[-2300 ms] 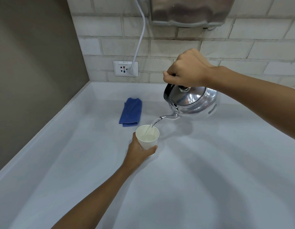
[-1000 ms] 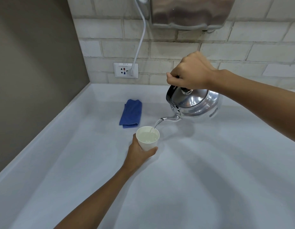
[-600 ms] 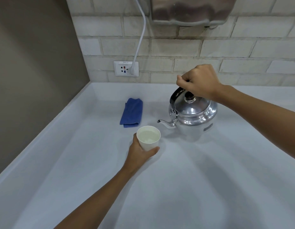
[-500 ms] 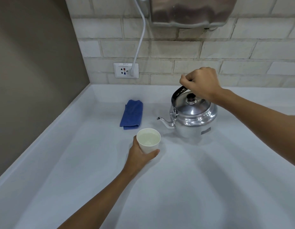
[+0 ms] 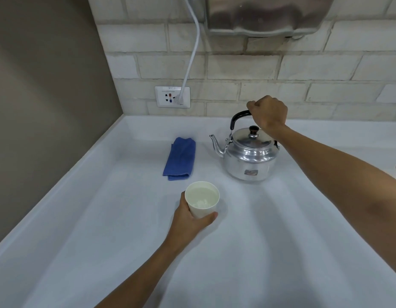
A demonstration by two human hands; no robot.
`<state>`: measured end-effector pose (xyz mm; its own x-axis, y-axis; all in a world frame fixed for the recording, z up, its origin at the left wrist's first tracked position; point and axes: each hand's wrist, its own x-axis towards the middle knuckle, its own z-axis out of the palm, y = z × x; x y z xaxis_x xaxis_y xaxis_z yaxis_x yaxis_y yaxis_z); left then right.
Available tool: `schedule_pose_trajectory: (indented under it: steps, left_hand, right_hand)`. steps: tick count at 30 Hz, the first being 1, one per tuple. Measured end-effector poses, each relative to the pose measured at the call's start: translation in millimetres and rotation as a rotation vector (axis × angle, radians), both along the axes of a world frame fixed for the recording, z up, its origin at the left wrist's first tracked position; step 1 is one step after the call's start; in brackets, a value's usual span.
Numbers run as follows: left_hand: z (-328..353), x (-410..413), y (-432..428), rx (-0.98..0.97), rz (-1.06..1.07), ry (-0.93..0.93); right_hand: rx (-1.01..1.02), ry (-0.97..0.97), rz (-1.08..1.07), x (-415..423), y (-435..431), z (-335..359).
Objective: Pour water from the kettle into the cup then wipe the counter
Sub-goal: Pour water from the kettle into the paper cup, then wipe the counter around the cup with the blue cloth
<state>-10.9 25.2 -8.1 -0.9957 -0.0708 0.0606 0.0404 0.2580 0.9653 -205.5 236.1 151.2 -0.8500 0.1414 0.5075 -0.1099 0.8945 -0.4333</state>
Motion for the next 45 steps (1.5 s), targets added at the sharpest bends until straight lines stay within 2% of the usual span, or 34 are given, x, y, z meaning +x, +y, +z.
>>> schedule_pose_trajectory:
  steps: [23, 27, 31, 33, 36, 38, 42, 45]
  left_hand:
    - [-0.8, -2.3, -0.4, 0.006, -0.003, -0.016]
    - [1.4, -0.8, 0.3, 0.002, -0.003, -0.004]
    - [0.4, -1.4, 0.9, 0.002, 0.002, -0.007]
    - [-0.4, -2.1, 0.8, -0.004, 0.005, -0.006]
    - [-1.0, -2.3, 0.0, 0.000, -0.005, -0.010]
    - [1.0, -3.3, -1.9, 0.012, -0.038, -0.035]
    - [1.7, 4.1, -28.3, -0.031, -0.261, -0.086]
    - [6.4, 9.3, -66.3, -0.196, -0.355, -0.056]
  right_hand:
    - [0.034, -0.032, -0.079, -23.0, -5.3, -20.6]
    - [0.060, 0.181, -0.104, 1.7, -14.4, -27.7]
    - [-0.198, 0.395, -0.050, 67.3, -37.9, -54.3]
    - [-0.196, 0.276, 0.021, 105.6, -45.2, -80.9]
    - [-0.049, -0.099, 0.091, 148.8, -43.2, -125.4]
    - [0.006, -0.270, 0.115, 163.9, -36.4, -149.0]
    - [0.149, -0.457, 0.118, 176.5, -25.6, -176.9]
    - [0.231, -0.460, 0.105, 179.1, -25.8, -183.3]
